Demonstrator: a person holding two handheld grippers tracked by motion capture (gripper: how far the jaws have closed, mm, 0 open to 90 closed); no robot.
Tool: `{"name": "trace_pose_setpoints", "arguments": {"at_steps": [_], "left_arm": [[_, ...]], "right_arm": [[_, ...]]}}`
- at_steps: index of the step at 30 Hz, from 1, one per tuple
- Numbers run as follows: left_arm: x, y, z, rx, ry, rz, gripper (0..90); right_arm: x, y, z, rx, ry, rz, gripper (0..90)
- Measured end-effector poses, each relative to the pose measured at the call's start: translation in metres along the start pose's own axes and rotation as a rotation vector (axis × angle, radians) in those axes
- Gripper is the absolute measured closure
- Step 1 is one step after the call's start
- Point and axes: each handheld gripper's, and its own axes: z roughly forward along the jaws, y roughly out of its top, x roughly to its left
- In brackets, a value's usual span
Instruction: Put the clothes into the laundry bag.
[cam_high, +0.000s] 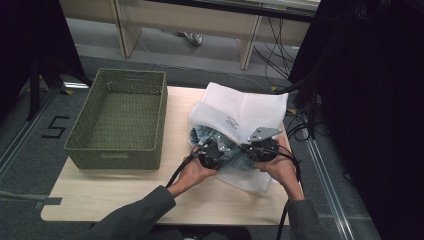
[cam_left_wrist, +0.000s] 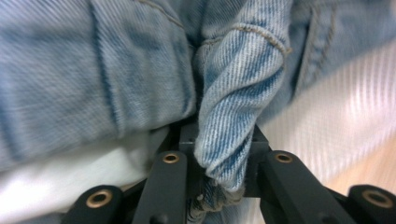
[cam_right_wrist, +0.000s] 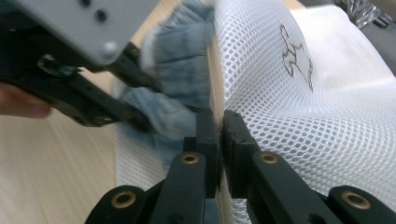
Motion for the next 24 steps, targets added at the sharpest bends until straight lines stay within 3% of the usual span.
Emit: {"name": "trace_pose_setpoints", "arguments": {"at_steps": [3, 4, 7, 9, 10, 12, 13, 16, 18, 20, 24], "left_arm": [[0.007, 0.012, 0.005, -0.049, -0.019, -0.1, 76.3], [0.008, 0.013, 0.01, -0.061, -0.02, -0.129, 76.1], [0.008, 0.001, 0.034, -0.027, -0.049, -0.119, 72.0], [0.008, -0.004, 0.031, -0.041, -0.052, -0.124, 68.3], [0.008, -0.005, 0.027, -0.04, -0.08, -0.122, 64.9], [0.007, -0.006, 0.018, -0.017, -0.093, -0.085, 56.7], [0.007, -0.008, 0.01, -0.002, -0.072, -0.038, 52.5], [0.008, -0.014, -0.006, 0.022, -0.059, 0.013, 41.8], [0.01, -0.02, -0.014, 0.04, -0.056, 0.061, 39.6], [0.012, -0.025, -0.014, 0.045, -0.081, 0.06, 39.9], [0.013, -0.031, 0.001, 0.077, -0.091, 0.063, 39.4]], "right_arm": [[0.002, 0.006, -0.006, -0.03, -0.002, -0.018, 87.0], [0.003, 0.007, -0.008, -0.027, -0.005, -0.004, 87.0], [0.002, 0.002, -0.002, -0.008, 0.0, -0.005, 87.0], [0.002, -0.006, 0.007, 0.031, 0.015, 0.015, 87.0], [0.003, -0.009, 0.011, 0.043, 0.022, 0.014, 86.9], [0.004, -0.014, 0.018, 0.05, 0.014, 0.028, 86.9], [0.004, -0.014, 0.019, 0.052, 0.015, 0.02, 86.9], [0.002, -0.015, 0.019, 0.042, 0.026, 0.002, 86.9], [0.002, -0.014, 0.016, 0.043, 0.005, 0.017, 86.8], [0.002, -0.014, 0.016, 0.046, 0.011, 0.023, 86.8], [0.003, -0.013, 0.016, 0.042, 0.006, 0.021, 86.7]]}}
